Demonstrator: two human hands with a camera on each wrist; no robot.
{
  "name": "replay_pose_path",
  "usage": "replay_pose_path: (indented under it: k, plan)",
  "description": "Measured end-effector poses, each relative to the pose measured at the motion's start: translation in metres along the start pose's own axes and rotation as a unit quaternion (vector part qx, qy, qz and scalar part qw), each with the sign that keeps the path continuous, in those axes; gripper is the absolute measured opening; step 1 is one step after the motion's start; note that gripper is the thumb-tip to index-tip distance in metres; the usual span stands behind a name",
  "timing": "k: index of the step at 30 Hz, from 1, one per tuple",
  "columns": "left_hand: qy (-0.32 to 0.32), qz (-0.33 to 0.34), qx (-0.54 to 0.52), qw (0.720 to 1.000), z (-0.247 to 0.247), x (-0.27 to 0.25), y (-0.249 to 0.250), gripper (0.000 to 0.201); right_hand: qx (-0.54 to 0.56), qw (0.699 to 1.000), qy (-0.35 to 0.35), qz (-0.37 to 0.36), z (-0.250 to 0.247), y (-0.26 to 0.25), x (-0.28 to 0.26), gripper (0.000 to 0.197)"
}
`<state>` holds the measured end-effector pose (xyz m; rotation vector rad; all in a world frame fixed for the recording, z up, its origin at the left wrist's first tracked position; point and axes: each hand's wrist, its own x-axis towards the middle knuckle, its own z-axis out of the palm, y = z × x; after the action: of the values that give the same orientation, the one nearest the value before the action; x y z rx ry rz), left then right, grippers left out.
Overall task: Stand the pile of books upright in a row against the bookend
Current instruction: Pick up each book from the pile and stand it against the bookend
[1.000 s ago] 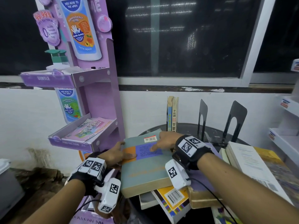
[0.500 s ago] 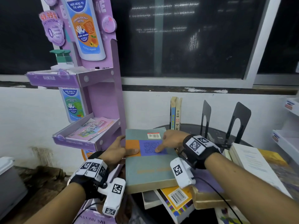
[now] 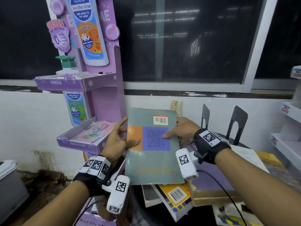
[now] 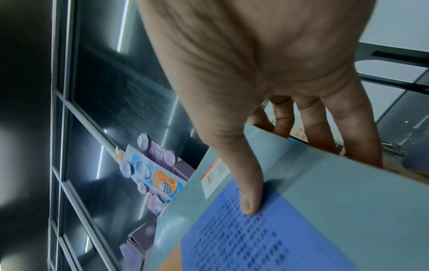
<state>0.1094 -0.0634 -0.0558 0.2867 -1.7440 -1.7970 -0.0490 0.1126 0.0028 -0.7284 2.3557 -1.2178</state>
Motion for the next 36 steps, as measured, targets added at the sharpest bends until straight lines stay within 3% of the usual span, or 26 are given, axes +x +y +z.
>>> replay_pose_path:
  k: [5, 9, 16, 20, 31, 36]
  plan:
    - [0.002, 0.048, -0.012, 0.999, 0.003, 0.000, 0.011, 0.092, 0.088, 0.993, 0.072, -0.039, -0.013, -0.012, -0.015, 0.045]
    - [0.003, 0.068, -0.036, 0.997, 0.007, 0.001, 0.014, 0.091, 0.140, 0.986, 0.071, -0.056, -0.020, -0.016, -0.022, 0.058]
    - [-0.025, 0.067, 0.000, 0.997, 0.012, 0.003, 0.012, 0.073, 0.109, 0.980, 0.114, -0.120, -0.020, -0.005, -0.027, 0.068]
    - [-0.030, 0.080, 0.027, 0.996, 0.012, 0.005, 0.016, 0.065, 0.083, 0.979, 0.106, -0.153, -0.017, -0.001, -0.023, 0.074]
    - [0.012, 0.106, -0.021, 0.994, 0.019, 0.000, 0.029, 0.062, 0.033, 0.979, 0.023, -0.198, 0.000, -0.007, -0.012, 0.054]
    - [0.048, 0.117, -0.040, 0.991, 0.025, -0.005, 0.028, 0.053, 0.048, 0.976, 0.032, -0.212, 0.001, -0.008, -0.015, 0.048]
